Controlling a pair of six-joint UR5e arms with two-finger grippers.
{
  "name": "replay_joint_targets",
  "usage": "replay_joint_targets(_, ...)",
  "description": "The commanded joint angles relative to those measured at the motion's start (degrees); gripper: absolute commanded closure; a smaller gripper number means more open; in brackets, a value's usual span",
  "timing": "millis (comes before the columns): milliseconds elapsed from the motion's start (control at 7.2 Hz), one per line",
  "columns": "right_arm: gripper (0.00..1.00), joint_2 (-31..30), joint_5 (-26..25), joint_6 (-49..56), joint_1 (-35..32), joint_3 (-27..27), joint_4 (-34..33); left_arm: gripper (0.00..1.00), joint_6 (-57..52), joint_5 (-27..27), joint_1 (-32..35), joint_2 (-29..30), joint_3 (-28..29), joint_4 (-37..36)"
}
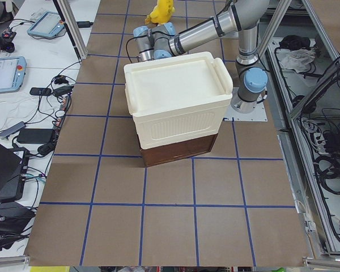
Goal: Pull drawer sideways
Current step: 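Pull the drawer outward from the cabinet with the left gripper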
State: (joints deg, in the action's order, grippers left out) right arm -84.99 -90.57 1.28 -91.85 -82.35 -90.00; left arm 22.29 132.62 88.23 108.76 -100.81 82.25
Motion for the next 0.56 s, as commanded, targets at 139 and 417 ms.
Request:
replay_joint_targets(139, 0.00, 0.0, 0.0, 0.0, 0.0, 0.0, 0.0, 1.00, 2.1, 0.2, 1.5, 0.8, 1.1, 0.8)
replay_joint_targets(417, 0.00, 0.0, 0.0, 0.0, 0.0, 0.0, 0.0, 1.00, 3.0, 0.2, 1.9, 1.1, 1.9, 2.4)
